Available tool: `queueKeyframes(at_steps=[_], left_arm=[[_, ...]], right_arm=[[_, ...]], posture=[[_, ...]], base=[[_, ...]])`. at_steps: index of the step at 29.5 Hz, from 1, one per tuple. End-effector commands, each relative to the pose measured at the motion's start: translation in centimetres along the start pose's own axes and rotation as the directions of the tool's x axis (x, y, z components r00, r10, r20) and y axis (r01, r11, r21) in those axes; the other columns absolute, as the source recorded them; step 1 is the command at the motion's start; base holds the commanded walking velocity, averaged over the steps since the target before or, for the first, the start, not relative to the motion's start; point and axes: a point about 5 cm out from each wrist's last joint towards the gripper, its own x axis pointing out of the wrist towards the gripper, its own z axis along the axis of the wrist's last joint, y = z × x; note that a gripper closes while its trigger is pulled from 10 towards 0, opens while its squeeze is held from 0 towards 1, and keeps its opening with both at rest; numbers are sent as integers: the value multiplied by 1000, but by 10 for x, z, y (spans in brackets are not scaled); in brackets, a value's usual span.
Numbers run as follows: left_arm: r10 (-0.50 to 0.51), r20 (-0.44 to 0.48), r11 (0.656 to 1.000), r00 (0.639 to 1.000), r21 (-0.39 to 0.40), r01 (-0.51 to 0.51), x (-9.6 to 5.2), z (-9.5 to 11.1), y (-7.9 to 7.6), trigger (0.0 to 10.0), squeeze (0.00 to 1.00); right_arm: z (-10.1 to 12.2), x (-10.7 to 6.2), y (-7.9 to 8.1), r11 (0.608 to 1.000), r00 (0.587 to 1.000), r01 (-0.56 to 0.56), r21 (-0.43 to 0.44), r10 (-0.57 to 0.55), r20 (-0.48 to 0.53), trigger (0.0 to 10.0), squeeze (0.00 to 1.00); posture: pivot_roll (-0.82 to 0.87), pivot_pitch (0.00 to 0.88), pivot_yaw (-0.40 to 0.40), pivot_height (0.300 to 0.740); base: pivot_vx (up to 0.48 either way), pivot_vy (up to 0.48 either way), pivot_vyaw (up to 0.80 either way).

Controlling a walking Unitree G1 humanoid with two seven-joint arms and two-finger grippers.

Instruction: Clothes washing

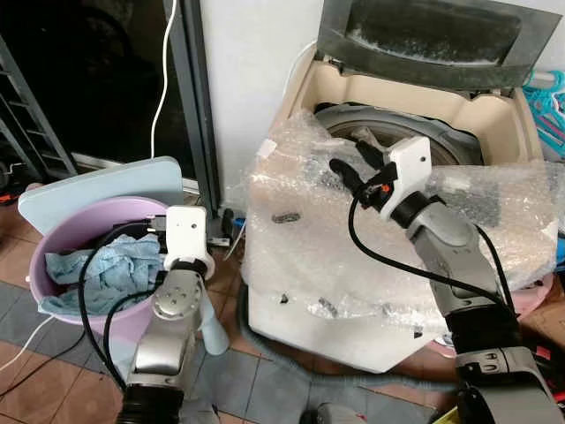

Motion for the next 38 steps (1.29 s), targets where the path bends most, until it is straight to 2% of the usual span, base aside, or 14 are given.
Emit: queueKeyframes(at_steps=[1,7,9,14,16,19,20,22,24,26,29,32,36,38], left_arm=[[16,-13,1000,1000,7,-16,-6,-4,3,10000,0],[20,-26,1000,999,0,-20,-15,-11,3,10000,0],[-36,-42,999,998,-4,36,-17,-11,1,10000,0],[-24,-30,1000,999,10,24,-21,-11,2,10000,0],[-18,-32,1000,999,1,18,-22,-13,3,10000,0],[-9,-36,1000,999,-2,9,-22,-13,4,10000,0],[-12,-38,1000,999,-5,12,-23,-14,4,10000,0],[-21,-62,1000,998,-11,21,-24,-17,3,10000,0],[-37,-62,999,997,9,38,-24,-17,2,10000,0],[-27,-59,1000,998,9,27,-23,-16,3,10000,0],[-8,-68,1000,998,6,9,-25,-18,7,10000,0],[-12,-83,1000,997,4,13,-26,-20,9,10000,0],[-8,-83,1000,997,-1,8,-26,-20,9,10000,0],[-10,-83,1000,997,-6,9,-26,-20,9,10000,0]], right_arm=[[-2,-4,3,999,1000,2,39,-1,-22,10000,0],[-12,-18,24,999,997,-2,49,5,-72,10000,0],[-13,-23,28,999,997,33,26,-31,-67,10000,0],[-21,-32,25,948,953,295,120,-284,-103,10000,0],[-28,-38,24,912,914,398,98,-385,-132,10000,0],[-30,-41,24,895,894,439,75,-428,-130,10000,0],[-32,-41,28,892,899,433,133,-417,-133,10000,0],[-34,-41,31,870,879,475,133,-463,-113,10000,0],[-44,-44,32,883,879,459,98,-435,-196,10000,0],[-45,-46,38,878,918,393,273,-356,-177,10000,0],[-56,-51,31,848,865,491,201,-446,-230,10000,0],[-65,-52,32,847,832,523,98,-482,-275,10000,0],[-70,-54,40,825,828,536,180,-474,-299,10000,0],[-70,-55,39,839,823,535,100,-491,-285,10000,0]], posture=[[17,0,-16,740],[4,0,-5,740],[0,0,-4,740],[2,0,-4,740],[1,0,0,740],[-1,0,1,740],[-8,0,4,740],[-8,0,4,740],[-4,0,-3,740],[3,0,-6,740],[12,0,-11,740],[13,0,-11,740],[13,0,-14,740],[11,0,-15,740]], base=[[0,0,0],[0,0,0],[0,0,0],[0,0,0],[0,0,0],[0,0,0],[0,0,0],[0,0,0],[0,0,0],[0,0,0],[0,0,0],[0,0,0],[0,0,0],[0,0,0]])
